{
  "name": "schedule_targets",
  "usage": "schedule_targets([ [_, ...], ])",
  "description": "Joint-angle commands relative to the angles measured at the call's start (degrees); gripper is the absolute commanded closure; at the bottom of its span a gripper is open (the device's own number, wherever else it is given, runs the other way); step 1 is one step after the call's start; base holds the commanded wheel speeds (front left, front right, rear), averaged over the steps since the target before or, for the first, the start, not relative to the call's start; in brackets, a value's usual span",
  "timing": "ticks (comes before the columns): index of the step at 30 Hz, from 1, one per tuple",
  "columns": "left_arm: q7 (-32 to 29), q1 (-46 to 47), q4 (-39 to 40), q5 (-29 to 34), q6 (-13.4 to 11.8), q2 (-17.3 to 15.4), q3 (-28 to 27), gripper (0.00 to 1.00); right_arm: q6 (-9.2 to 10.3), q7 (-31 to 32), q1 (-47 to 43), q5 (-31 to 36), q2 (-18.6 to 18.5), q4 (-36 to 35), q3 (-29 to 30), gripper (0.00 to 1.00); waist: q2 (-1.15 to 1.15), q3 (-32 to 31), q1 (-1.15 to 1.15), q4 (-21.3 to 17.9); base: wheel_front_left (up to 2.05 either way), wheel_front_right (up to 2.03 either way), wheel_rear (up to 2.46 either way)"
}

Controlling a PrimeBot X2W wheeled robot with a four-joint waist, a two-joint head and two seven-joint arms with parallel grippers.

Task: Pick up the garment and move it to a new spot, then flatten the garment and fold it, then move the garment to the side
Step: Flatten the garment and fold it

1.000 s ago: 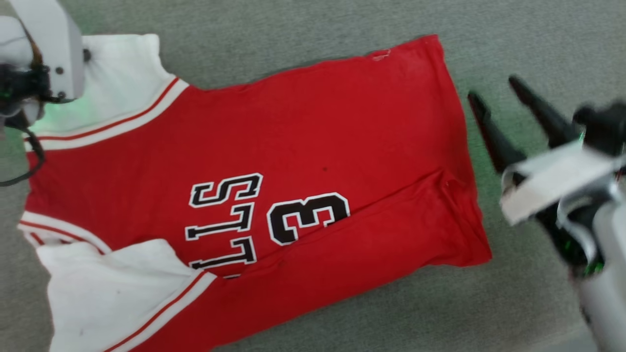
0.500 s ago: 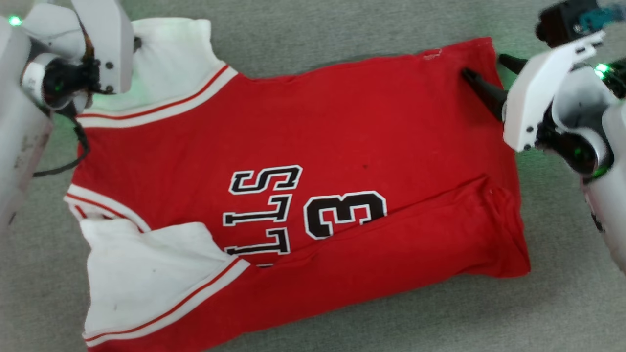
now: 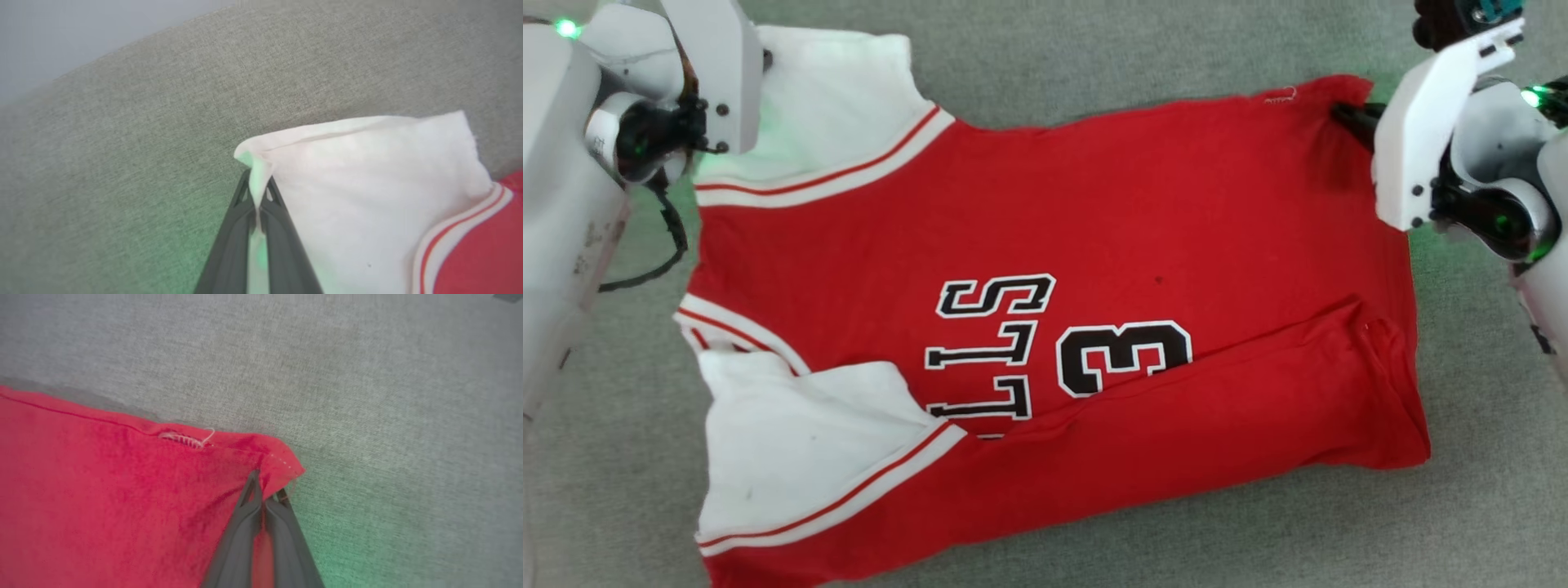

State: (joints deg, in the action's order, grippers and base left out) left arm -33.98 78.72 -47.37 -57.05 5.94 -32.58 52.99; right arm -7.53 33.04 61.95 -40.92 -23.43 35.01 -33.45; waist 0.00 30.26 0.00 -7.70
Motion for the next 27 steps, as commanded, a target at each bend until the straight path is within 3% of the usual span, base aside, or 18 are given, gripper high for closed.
schedule_targets([
  [1,0.7,0.3,0.2,-0.1,0.6,-0.3,0.2,1.00,0.08,-1.3,-0.9,-0.4,-1.3,-0.1,-0.8,1.00,0.00,-1.9,0.00,1.1,0.00,0.00,0.00],
  [11,1.9,-3.8,9.4,-1.3,1.5,-3.9,1.9,1.00,0.07,-9.6,-7.2,-3.7,-9.8,-5.2,-4.6,1.00,0.00,-9.5,0.00,5.7,0.00,0.00,0.00],
  [14,1.4,-7.1,14.7,-1.9,0.1,-5.9,2.3,1.00,0.08,-10.8,-10.6,-4.9,-12.6,-6.9,-4.9,1.00,0.00,-11.8,0.00,7.1,0.00,0.00,0.00],
  [21,-1.6,-18.1,33.1,-3.3,-8.1,-12.0,4.2,1.00,0.07,-11.7,-20.1,-8.0,-17.8,-11.8,-5.1,1.00,0.00,-16.2,0.00,9.9,0.00,0.00,0.00],
  [27,-2.7,-27.0,47.0,-5.8,-16.1,-17.0,5.0,1.00,0.07,-10.6,-28.0,-9.3,-19.5,-15.5,-4.4,1.00,0.00,-17.8,0.00,11.1,0.00,0.00,0.00],
])
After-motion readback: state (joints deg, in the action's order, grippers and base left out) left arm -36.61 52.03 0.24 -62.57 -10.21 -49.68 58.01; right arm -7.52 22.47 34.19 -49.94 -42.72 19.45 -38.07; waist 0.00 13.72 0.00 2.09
